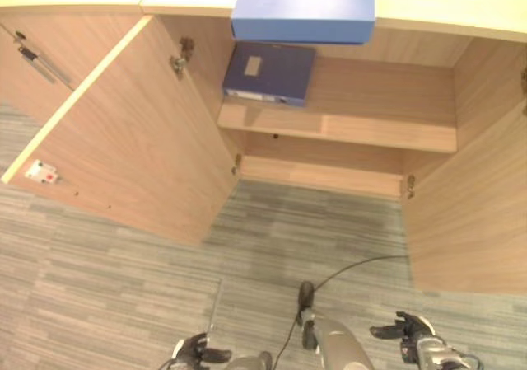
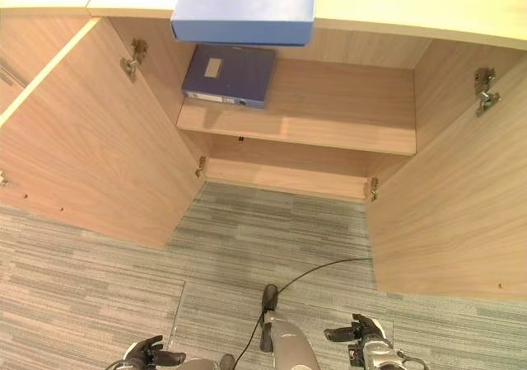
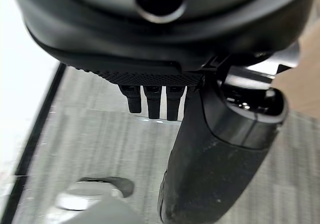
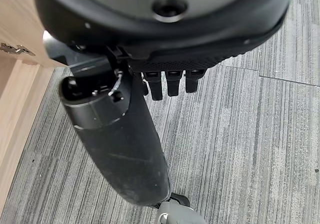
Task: Put the empty folder in the office cabinet
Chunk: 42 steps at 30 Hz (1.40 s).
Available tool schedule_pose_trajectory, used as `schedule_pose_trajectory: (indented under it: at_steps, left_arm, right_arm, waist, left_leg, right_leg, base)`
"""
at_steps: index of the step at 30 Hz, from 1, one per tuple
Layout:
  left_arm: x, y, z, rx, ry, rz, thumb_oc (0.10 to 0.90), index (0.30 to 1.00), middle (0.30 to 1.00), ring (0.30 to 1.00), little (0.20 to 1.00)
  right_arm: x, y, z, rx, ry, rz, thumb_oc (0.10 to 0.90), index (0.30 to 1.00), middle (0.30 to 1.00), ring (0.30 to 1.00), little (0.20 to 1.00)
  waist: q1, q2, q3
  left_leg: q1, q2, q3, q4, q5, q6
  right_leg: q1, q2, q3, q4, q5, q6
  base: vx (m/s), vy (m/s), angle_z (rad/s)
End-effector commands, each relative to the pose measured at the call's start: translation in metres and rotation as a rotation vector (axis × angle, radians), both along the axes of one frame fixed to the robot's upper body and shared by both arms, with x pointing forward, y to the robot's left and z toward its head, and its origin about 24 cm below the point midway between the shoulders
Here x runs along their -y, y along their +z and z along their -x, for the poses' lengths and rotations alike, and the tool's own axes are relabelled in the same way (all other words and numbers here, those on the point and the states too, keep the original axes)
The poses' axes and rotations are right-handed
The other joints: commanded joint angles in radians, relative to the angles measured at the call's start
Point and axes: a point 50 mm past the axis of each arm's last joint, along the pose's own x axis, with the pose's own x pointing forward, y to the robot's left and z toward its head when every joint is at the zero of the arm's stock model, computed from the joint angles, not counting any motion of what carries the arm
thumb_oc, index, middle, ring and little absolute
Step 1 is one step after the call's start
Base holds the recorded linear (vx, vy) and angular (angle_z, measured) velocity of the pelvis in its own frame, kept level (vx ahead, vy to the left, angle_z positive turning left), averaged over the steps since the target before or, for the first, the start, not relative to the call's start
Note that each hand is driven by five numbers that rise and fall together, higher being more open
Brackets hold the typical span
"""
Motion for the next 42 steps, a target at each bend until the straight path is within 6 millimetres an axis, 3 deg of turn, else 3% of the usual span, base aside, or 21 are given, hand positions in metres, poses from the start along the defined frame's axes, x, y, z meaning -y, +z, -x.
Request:
schedule_pose_trajectory:
  at_steps: [1, 3, 4, 5, 6, 8, 11, 14, 19, 27, 35, 36, 38, 40, 42]
  left_arm:
    - [-0.018, -0.004, 0.033, -0.08, 0.045, -0.05, 0.8, 0.9, 0.9, 0.9, 0.9]
    - [-0.018, -0.004, 0.034, -0.082, 0.044, -0.047, 0.8, 0.9, 0.9, 0.9, 0.9]
    - [-0.017, -0.004, 0.033, -0.084, 0.039, -0.049, 0.8, 0.9, 0.9, 0.9, 0.9]
    - [-0.015, -0.005, 0.033, -0.086, 0.029, -0.042, 0.8, 0.9, 0.9, 0.9, 0.9]
    - [-0.014, -0.005, 0.036, -0.093, 0.021, -0.039, 0.8, 0.9, 0.9, 0.9, 0.9]
    - [-0.014, -0.006, 0.04, -0.106, 0.017, -0.038, 0.8, 0.9, 0.9, 0.9, 0.9]
    - [-0.015, -0.007, 0.046, -0.126, 0.014, -0.037, 0.8, 0.9, 0.9, 0.9, 0.9]
    - [-0.013, -0.009, 0.051, -0.142, 0.003, -0.03, 0.8, 0.9, 0.9, 0.9, 0.9]
    - [-0.011, -0.01, 0.056, -0.167, -0.008, -0.032, 0.8, 0.9, 0.9, 0.9, 0.9]
    - [-0.013, -0.01, 0.056, -0.165, -0.003, -0.038, 0.8, 0.9, 0.9, 0.9, 0.9]
    - [-0.008, -0.009, 0.048, -0.103, 0.07, 0.03, 0.8, 0.9, 0.9, 0.9, 0.9]
    - [-0.01, -0.007, 0.042, -0.072, 0.084, 0.037, 0.8, 0.9, 0.9, 0.9, 0.9]
    - [-0.01, -0.007, 0.04, -0.063, 0.088, 0.037, 0.8, 0.9, 0.9, 0.9, 0.9]
    - [-0.011, -0.006, 0.039, -0.06, 0.087, 0.039, 0.8, 0.9, 0.9, 0.9, 0.9]
    - [-0.013, -0.006, 0.037, -0.061, 0.085, 0.037, 0.8, 0.9, 0.9, 0.9, 0.9]
  right_arm:
    - [0.006, -0.012, 0.041, -0.098, -0.072, 0.001, 0.8, 0.9, 0.9, 0.9, 0.9]
    - [0.005, -0.013, 0.044, -0.108, -0.079, 0.0, 0.8, 0.9, 0.9, 0.9, 0.9]
    - [0.008, -0.013, 0.046, -0.114, -0.092, 0.007, 0.8, 0.9, 0.9, 0.9, 0.9]
    - [0.011, -0.012, 0.048, -0.12, -0.107, 0.017, 0.8, 0.9, 0.9, 0.9, 0.9]
    - [0.011, -0.012, 0.051, -0.125, -0.114, 0.017, 0.8, 0.9, 0.9, 0.9, 0.9]
    - [0.01, -0.014, 0.055, -0.137, -0.11, 0.015, 0.8, 0.9, 0.9, 0.9, 0.9]
    - [0.009, -0.016, 0.064, -0.159, -0.106, 0.014, 0.8, 0.9, 0.9, 0.9, 0.9]
    - [0.009, -0.018, 0.071, -0.175, -0.116, 0.012, 0.8, 0.9, 0.9, 0.9, 0.9]
    - [0.005, -0.021, 0.079, -0.202, -0.123, 0.0, 0.8, 0.9, 0.9, 0.9, 0.9]
    - [-0.005, -0.026, 0.085, -0.23, -0.093, -0.032, 0.8, 0.9, 0.9, 0.9, 0.9]
    - [-0.011, -0.025, 0.074, -0.216, -0.042, -0.05, 0.8, 0.9, 0.9, 0.9, 0.9]
    - [-0.013, -0.025, 0.069, -0.209, -0.011, -0.054, 0.8, 0.9, 0.9, 0.9, 0.9]
    - [-0.013, -0.024, 0.066, -0.204, -0.002, -0.055, 0.8, 0.9, 0.9, 0.9, 0.9]
    - [-0.011, -0.023, 0.063, -0.195, -0.004, -0.05, 0.8, 0.9, 0.9, 0.9, 0.9]
    - [-0.009, -0.022, 0.061, -0.187, -0.011, -0.048, 0.8, 0.9, 0.9, 0.9, 0.9]
  waist:
    - [0.002, -0.013, -0.027]
    - [0.004, -0.025, -0.023]
    - [0.004, -0.038, -0.007]
    - [0.008, -0.052, 0.009]
    - [0.016, -0.063, 0.013]
    - [0.024, -0.068, 0.007]
    - [0.04, -0.048, -0.007]
    - [0.041, -0.046, -0.021]
    - [0.037, -0.041, -0.062]
    - [0.036, -0.038, -0.118]
    - [0.052, -0.029, -0.15]
    - [0.061, -0.019, -0.151]
    - [0.064, -0.015, -0.149]
    - [0.061, -0.008, -0.139]
    - [0.048, 0.001, -0.115]
  left_leg:
    - [-0.068, 0.012, 0.052, -0.011, 0.101, 0.007]
    - [-0.13, 0.013, 0.083, 0.144, 0.15, 0.002]
    - [-0.2, 0.01, 0.116, 0.315, 0.172, 0.01]
    - [-0.302, 0.024, 0.17, 0.395, 0.142, 0.035]
    - [-0.367, -0.009, 0.168, 0.333, 0.081, 0.052]
    - [-0.378, -0.03, 0.148, 0.197, 0.082, 0.046]
    - [-0.38, -0.034, 0.093, -0.054, 0.219, 0.015]
    - [-0.373, -0.046, 0.081, -0.113, 0.259, 0.012]
    - [-0.296, -0.037, 0.091, -0.222, 0.265, 0.029]
    - [-0.215, -0.053, 0.111, -0.274, 0.241, 0.051]
    - [-0.199, -0.078, 0.137, -0.231, 0.169, 0.089]
    - [-0.188, -0.082, 0.147, -0.217, 0.147, 0.105]
    - [-0.182, -0.083, 0.152, -0.213, 0.14, 0.111]
    - [-0.16, -0.091, 0.151, -0.209, 0.129, 0.126]
    - [-0.14, -0.094, 0.146, -0.203, 0.127, 0.14]
  right_leg:
    - [0.038, -0.014, 0.073, 0.01, -0.072, 0.162]
    - [0.08, -0.004, 0.087, -0.005, -0.087, 0.145]
    - [0.115, 0.003, 0.098, -0.009, -0.098, 0.127]
    - [0.15, -0.004, 0.107, -0.008, -0.11, 0.116]
    - [0.176, -0.016, 0.116, -0.02, -0.111, 0.124]
    - [0.194, -0.02, 0.126, -0.032, -0.111, 0.134]
    - [0.239, 0.008, 0.139, -0.046, -0.118, 0.133]
    - [0.276, 0.016, 0.159, -0.071, -0.114, 0.135]
    - [0.303, 0.026, 0.187, -0.102, -0.102, 0.149]
    - [0.338, 0.004, 0.216, -0.114, -0.112, 0.173]
    - [0.346, -0.039, 0.226, -0.057, -0.146, 0.206]
    - [0.314, -0.059, 0.211, 0.039, -0.151, 0.224]
    - [0.287, -0.071, 0.202, 0.103, -0.144, 0.237]
    - [0.232, -0.098, 0.186, 0.245, -0.082, 0.257]
    - [0.173, -0.119, 0.169, 0.39, -0.018, 0.246]
  base:
    - [0.16, -0.142, -0.13]
    - [0.11, -0.148, -0.2]
    - [0.1, -0.231, -0.21]
    - [0.11, -0.195, -0.23]
    - [0.07, -0.078, -0.3]
    - [0.07, 0.029, -0.43]
    - [0.09, 0.034, -0.18]
    - [0.1, 0.051, -0.12]
    - [0.14, 0.123, -0.37]
    - [0.14, 0.128, -0.2]
    - [0.12, 0.111, -0.17]
    - [0.08, 0.109, -0.22]
    - [0.07, 0.121, -0.19]
    - [0.04, 0.134, -0.19]
    - [0.02, 0.119, -0.12]
